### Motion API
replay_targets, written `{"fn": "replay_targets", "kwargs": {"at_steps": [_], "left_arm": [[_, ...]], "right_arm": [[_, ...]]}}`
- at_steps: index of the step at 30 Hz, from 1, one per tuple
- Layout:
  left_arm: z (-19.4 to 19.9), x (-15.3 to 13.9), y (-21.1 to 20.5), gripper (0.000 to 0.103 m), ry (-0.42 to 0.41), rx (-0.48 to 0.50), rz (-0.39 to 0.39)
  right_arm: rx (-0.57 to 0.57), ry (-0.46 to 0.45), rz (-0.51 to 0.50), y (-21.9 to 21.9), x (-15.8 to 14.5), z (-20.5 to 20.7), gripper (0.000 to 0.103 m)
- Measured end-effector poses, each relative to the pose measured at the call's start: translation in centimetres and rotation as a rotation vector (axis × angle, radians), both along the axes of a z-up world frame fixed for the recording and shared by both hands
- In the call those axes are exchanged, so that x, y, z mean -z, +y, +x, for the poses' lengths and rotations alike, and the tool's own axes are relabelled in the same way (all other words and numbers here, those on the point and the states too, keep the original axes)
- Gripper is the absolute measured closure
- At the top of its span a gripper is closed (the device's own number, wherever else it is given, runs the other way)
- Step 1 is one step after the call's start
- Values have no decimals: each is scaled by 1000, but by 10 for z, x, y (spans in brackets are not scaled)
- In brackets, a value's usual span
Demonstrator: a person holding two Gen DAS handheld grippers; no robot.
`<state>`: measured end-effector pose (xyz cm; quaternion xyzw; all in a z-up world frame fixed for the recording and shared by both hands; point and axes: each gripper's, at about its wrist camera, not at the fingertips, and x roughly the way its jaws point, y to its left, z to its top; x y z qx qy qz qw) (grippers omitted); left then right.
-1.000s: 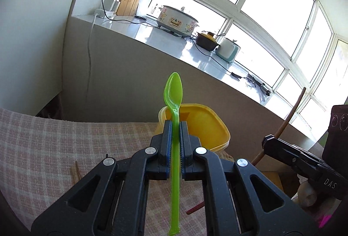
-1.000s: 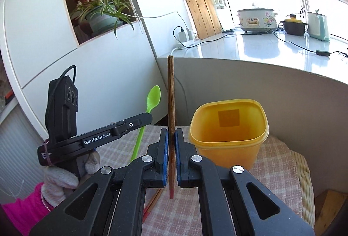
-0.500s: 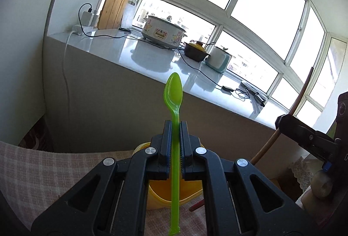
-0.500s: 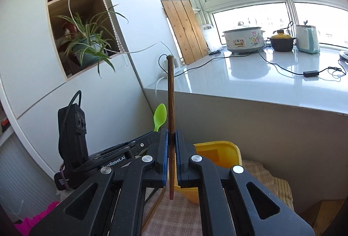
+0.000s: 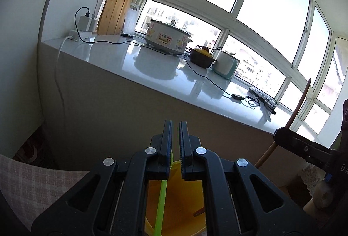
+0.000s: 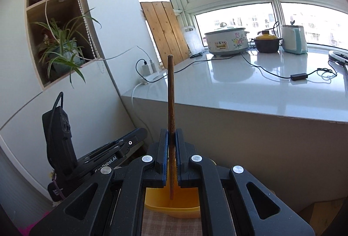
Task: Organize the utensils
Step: 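Carry the green spoon with the left gripper into the yellow container while the right gripper drops the chopstick in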
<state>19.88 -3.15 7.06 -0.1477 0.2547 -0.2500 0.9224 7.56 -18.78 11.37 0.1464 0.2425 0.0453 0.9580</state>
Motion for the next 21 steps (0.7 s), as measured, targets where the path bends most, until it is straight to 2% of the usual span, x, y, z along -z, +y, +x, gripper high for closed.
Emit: {"fn": "replay_targets", "kwargs": {"at_steps": [7, 14, 16, 18, 19, 21], "left_arm": [[2, 10, 3, 99, 49, 23, -7], [-17, -7, 16, 99, 1, 27, 7], [-23, -10, 20, 99, -9, 21, 16], [-29, -11, 26, 99, -16, 13, 31], [-32, -12, 30, 99, -19, 11, 42], [-38, -12, 37, 99, -24, 4, 65]], "right_arm": [[15, 44, -26, -2, 19, 5, 99], [-9, 109, -42, 1, 38, 13, 98], [-16, 121, -51, 4, 42, 12, 92], [-6, 121, -64, 5, 45, 10, 64], [0, 118, -67, 5, 45, 8, 60], [-3, 120, -63, 5, 46, 4, 60]]}}
